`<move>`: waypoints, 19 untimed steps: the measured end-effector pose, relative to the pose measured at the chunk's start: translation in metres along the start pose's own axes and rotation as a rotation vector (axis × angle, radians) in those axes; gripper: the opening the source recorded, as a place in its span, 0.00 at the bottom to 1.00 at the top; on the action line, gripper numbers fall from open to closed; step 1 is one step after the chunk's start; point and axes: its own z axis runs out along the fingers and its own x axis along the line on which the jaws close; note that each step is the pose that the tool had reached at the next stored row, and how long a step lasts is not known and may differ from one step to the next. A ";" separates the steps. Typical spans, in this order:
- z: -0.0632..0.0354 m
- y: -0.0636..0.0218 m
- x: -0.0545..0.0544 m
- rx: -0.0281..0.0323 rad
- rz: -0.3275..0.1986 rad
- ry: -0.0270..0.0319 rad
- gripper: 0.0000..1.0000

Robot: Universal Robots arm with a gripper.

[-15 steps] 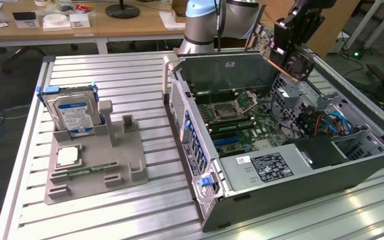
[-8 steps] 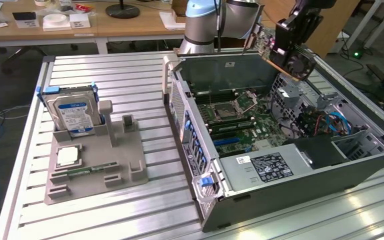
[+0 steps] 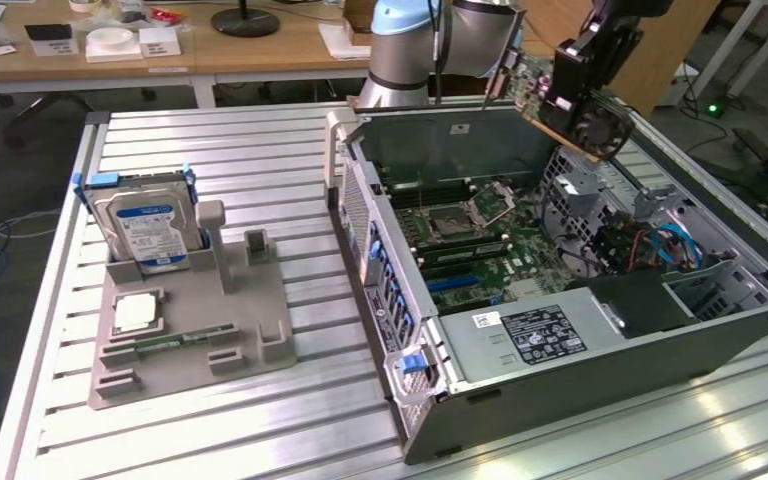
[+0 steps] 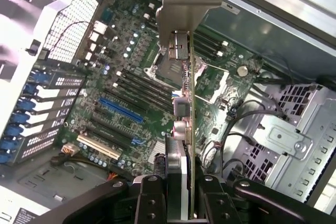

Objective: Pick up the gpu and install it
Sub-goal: 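Insert the gpu into the slot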

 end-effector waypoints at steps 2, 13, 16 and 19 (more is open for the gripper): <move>0.0000 0.0000 0.000 0.0003 -0.021 0.0004 0.28; 0.0000 0.0000 0.000 0.0027 -0.151 0.0026 0.28; 0.0000 0.0000 0.000 0.0033 -0.181 0.0031 0.28; 0.0000 0.0000 0.000 0.0038 -0.212 0.0037 0.28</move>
